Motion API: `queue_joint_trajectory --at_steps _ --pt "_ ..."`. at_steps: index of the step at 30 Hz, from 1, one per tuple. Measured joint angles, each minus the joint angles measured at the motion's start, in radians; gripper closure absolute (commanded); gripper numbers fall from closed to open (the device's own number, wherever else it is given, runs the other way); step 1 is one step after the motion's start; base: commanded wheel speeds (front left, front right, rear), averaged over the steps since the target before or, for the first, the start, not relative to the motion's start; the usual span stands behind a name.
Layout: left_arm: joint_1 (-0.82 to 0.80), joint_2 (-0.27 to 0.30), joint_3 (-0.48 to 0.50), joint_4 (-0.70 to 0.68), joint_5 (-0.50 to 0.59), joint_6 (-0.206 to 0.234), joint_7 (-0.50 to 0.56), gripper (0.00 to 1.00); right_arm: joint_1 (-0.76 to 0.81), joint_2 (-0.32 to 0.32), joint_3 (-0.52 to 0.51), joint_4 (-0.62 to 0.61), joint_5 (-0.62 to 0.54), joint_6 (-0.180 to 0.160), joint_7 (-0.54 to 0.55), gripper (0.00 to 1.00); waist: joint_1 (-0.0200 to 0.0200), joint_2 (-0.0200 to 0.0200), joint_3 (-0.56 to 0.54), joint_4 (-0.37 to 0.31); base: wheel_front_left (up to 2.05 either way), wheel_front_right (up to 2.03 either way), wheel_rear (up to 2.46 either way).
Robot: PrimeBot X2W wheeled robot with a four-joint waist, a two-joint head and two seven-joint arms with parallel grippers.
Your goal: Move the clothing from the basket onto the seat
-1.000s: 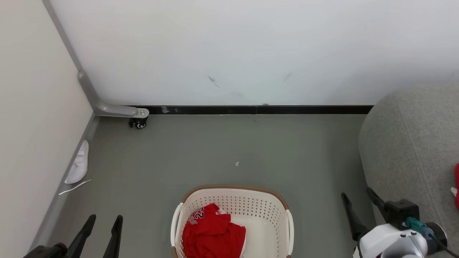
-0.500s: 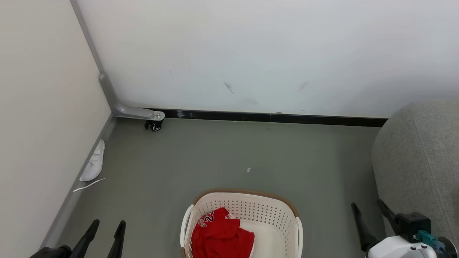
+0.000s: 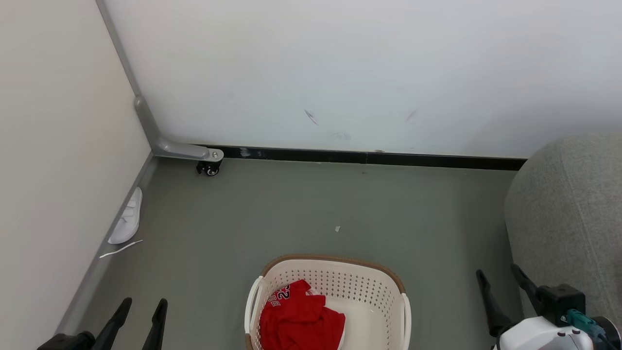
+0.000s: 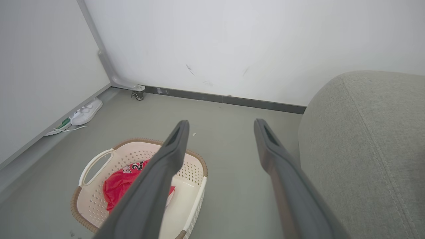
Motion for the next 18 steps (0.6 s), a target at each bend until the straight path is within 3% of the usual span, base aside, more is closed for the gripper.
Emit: queue_joint_trajectory --at_steps 18 --pt "-0.02 0.0 0.001 0.013 0.0 -0.017 -0.001 0.0 0.021 0.001 -0.001 -0.012 0.0 0.0 -0.001 0.0 0.0 0.0 0.01 -0.011 0.0 0.0 0.0"
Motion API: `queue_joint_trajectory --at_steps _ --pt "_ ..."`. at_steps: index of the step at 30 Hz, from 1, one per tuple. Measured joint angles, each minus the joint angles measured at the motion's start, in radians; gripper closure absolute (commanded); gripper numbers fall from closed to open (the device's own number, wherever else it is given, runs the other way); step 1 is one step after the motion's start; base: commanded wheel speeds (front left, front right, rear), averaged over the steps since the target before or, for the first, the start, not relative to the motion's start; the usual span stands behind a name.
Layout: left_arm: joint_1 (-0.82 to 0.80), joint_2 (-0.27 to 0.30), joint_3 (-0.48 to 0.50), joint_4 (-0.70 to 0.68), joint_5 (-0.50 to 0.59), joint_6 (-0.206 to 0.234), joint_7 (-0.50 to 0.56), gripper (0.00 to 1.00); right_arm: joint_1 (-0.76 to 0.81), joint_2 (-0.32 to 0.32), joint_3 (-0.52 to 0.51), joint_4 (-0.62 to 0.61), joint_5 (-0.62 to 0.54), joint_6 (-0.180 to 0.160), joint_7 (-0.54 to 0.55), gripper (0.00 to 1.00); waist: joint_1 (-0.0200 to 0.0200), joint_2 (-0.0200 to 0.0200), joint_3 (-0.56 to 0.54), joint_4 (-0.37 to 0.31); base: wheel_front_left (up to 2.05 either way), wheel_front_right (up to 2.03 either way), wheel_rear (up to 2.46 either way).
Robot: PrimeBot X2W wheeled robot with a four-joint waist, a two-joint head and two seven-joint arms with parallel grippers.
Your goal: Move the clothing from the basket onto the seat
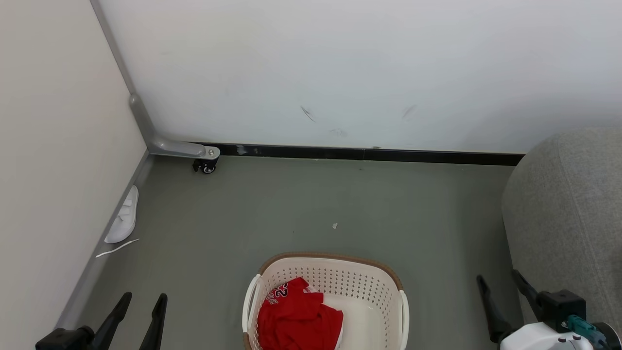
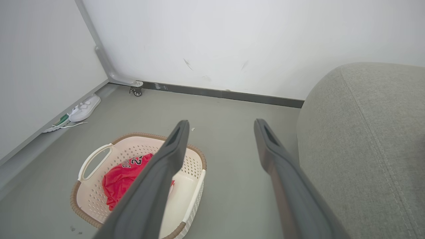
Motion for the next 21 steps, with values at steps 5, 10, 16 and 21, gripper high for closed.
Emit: queue_joint_trajectory --at_steps 5,10,16,21 --pt "0.0 0.0 -0.001 0.007 0.0 -0.007 -0.001 0.0 0.0 0.0 0.002 0.0 0.001 0.0 0.0 0.0 0.0 0.0 0.002 -0.003 0.0 0.0 0.0" --pt "0.0 0.0 0.0 0.011 0.0 -0.008 -0.001 0.0 0.0 0.0 0.019 0.0 0.011 0.0 0.0 0.0 0.0 0.0 0.004 -0.006 0.0 0.0 0.0" --pt "-0.002 0.0 0.003 0.014 0.0 -0.008 -0.009 0.0 0.0 0.0 0.02 -0.001 0.011 0.0 -0.002 0.0 0.0 0.0 0.007 -0.014 0.0 0.0 0.0" --pt "-0.005 0.0 0.005 0.014 0.002 -0.008 -0.01 0.0 0.0 0.0 0.019 -0.004 0.011 0.0 -0.008 0.0 0.0 0.0 0.007 -0.022 0.0 0.0 0.0"
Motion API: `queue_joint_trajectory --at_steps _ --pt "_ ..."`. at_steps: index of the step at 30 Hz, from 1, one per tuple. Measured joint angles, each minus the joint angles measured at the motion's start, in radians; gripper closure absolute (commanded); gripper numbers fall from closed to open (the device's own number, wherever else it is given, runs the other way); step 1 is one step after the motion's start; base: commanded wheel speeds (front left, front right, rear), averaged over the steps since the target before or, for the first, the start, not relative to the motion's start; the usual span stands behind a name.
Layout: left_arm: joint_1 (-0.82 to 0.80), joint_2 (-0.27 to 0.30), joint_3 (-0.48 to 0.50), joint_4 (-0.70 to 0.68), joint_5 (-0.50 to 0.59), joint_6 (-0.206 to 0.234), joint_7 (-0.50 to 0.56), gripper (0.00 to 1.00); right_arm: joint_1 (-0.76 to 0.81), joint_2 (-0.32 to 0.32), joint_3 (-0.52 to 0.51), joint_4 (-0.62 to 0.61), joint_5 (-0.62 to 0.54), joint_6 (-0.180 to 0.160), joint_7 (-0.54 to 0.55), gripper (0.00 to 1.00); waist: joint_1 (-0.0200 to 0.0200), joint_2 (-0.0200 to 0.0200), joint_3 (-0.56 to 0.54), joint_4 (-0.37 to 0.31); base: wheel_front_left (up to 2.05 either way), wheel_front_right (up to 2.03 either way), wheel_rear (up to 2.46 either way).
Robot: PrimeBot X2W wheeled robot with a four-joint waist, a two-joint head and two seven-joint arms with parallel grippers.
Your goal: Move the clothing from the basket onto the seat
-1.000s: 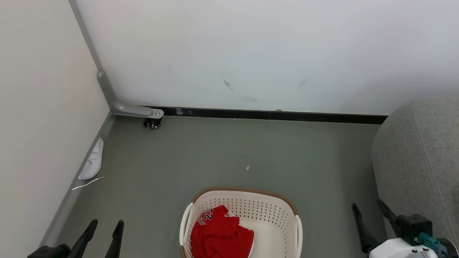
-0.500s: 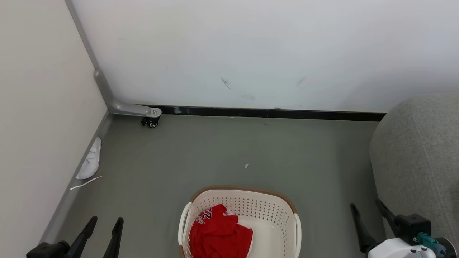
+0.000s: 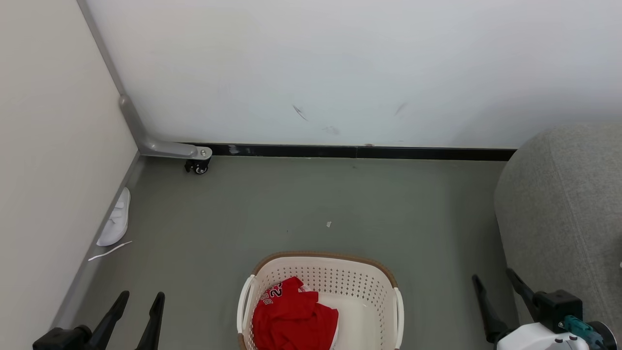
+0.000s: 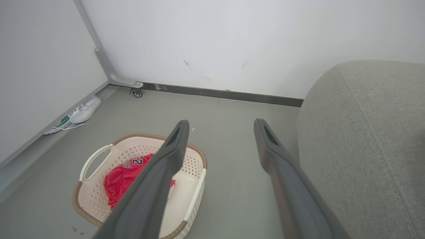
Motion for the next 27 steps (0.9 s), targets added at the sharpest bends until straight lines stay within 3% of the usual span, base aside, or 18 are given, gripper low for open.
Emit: queue_joint_trajectory --at_steps 27 --pt "-0.017 0.007 0.007 0.009 0.057 0.001 -0.016 0.0 0.0 0.0 0.002 -0.019 0.01 0.0 0.0 0.0 0.0 0.0 0.024 -0.046 0.0 0.0 0.0"
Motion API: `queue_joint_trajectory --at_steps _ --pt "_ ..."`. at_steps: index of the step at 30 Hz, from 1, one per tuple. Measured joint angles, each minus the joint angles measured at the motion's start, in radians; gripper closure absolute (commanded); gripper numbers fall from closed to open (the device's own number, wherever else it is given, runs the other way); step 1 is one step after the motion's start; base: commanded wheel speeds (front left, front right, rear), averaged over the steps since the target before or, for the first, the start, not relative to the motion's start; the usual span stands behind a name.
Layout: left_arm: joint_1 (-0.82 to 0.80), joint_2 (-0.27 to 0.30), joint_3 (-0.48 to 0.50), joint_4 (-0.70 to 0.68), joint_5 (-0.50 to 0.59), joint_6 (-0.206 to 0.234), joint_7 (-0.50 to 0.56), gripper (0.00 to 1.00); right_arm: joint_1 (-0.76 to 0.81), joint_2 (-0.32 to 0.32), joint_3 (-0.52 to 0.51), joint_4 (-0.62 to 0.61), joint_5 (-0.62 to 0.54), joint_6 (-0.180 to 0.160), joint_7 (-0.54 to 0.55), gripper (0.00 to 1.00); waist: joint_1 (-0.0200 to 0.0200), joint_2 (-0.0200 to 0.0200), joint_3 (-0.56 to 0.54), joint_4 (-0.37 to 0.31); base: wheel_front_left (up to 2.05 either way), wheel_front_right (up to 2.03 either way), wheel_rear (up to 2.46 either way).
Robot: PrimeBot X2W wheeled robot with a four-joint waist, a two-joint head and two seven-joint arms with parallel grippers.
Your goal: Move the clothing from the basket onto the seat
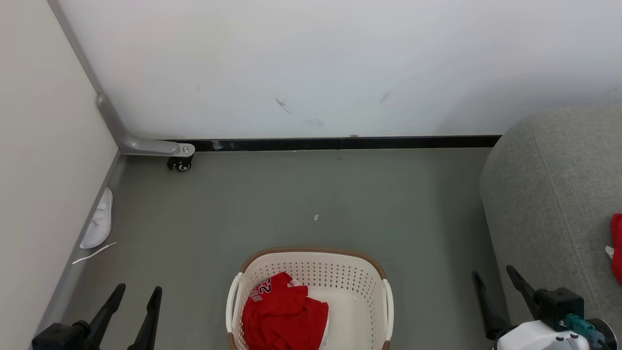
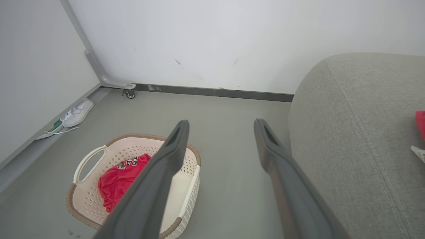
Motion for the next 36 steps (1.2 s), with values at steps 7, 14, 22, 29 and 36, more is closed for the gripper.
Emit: queue_joint_trajectory --at_steps 7,14,22,29,36 --pt "0.0 0.0 0.002 0.009 0.0 0.0 0.0 0.0 0.0 0.0 0.002 -0.004 0.003 0.0 0.0 0.0 0.0 0.0 0.012 -0.012 0.0 0.0 0.0" --pt "-0.02 0.001 -0.002 0.009 0.0 0.0 0.002 0.0 -0.001 0.0 0.005 -0.013 0.01 0.0 0.0 0.0 0.0 0.0 0.036 -0.027 0.0 0.0 0.0" --pt "-0.036 0.007 -0.02 0.008 0.0 -0.01 0.019 0.0 -0.003 0.0 0.014 -0.037 0.015 0.0 0.0 0.0 0.0 0.0 0.072 -0.047 0.0 0.0 0.0" --pt "-0.052 0.006 -0.026 0.008 -0.004 -0.022 0.036 0.0 -0.003 0.0 0.032 -0.046 0.02 0.0 -0.001 0.0 0.0 0.0 0.11 -0.066 0.0 0.0 0.0" --pt "-0.07 0.018 -0.021 0.007 -0.006 -0.028 0.04 0.0 -0.006 0.0 0.035 -0.068 0.03 0.0 -0.001 0.0 0.0 0.0 0.152 -0.084 0.0 0.0 0.0"
